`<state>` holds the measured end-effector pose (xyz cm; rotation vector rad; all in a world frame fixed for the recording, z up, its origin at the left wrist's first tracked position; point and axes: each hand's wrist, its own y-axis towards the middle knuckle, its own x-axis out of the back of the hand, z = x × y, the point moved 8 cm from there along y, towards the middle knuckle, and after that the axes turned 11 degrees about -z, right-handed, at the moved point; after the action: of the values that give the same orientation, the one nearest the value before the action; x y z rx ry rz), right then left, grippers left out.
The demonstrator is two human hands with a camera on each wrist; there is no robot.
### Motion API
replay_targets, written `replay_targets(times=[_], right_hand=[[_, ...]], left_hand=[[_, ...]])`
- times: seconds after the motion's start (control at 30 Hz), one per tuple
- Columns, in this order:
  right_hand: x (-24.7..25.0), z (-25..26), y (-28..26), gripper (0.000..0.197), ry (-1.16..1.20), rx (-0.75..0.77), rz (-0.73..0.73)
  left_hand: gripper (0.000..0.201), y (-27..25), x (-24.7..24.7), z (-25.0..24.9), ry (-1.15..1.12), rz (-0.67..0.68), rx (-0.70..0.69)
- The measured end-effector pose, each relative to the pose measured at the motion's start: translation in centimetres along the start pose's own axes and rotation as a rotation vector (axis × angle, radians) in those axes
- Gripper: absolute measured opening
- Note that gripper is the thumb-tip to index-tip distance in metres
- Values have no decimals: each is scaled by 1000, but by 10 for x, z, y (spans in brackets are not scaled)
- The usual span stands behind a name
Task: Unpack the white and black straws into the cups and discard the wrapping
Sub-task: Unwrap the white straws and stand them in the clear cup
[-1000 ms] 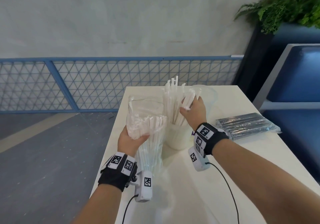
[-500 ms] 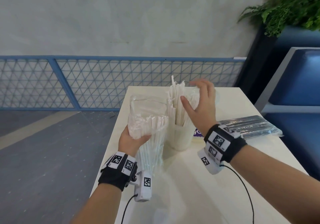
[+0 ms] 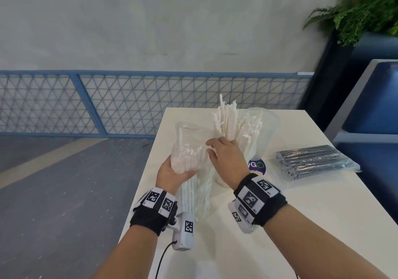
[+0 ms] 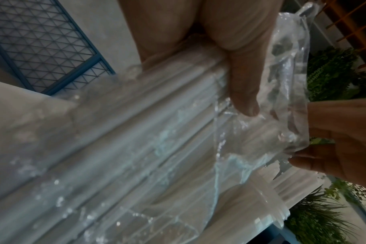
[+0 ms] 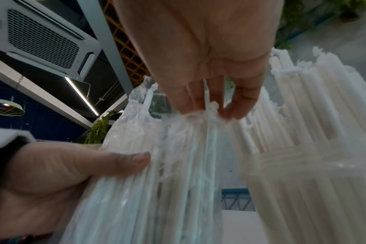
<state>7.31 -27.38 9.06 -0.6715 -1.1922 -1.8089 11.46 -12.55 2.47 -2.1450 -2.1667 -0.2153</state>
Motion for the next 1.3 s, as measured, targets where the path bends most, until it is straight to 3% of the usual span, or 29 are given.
replay_targets(times=[0.1,0.2,0.3,0.37,0.43,0.5,0.67,0.8,0.9,1.13,1.23,1.3], right_hand=[[-4,-5,0,30,-63,-29,114],[-5,-7,0,32,76,-84,183],[-2,5,-2,34,240,-13,143],[-2,12,-8,38,307,18,122],[-7,10,-11,45,249,36,116],[-13,4,-13,59,181,25,124],[-34,-11,-20,72,328,-132,230],[-47,-13,-27,64,501,-229,226],[-53,-13,-27,50,658,-312,230],[-52,-14,-30,24,725,-415,102],[-46,-12,-32,26,775,-427,85],[-41,-12,-30,32,729,-431,15]], left_hand=[[45,-1,-2,0,-7,22,-9],[44,0,-2,0,-45,42,-21],[47,3,-2,2,-115,67,-6],[65,5,-3,4,-141,77,-6],[79,4,-4,4,-138,93,-10],[75,5,-5,5,-107,112,-26],[72,5,-8,5,-101,184,4],[94,3,-15,7,-75,260,36],[98,3,-21,9,-45,301,46],[86,8,-18,9,-51,243,21],[84,8,-18,10,-31,249,27],[72,8,-18,11,-7,255,35]])
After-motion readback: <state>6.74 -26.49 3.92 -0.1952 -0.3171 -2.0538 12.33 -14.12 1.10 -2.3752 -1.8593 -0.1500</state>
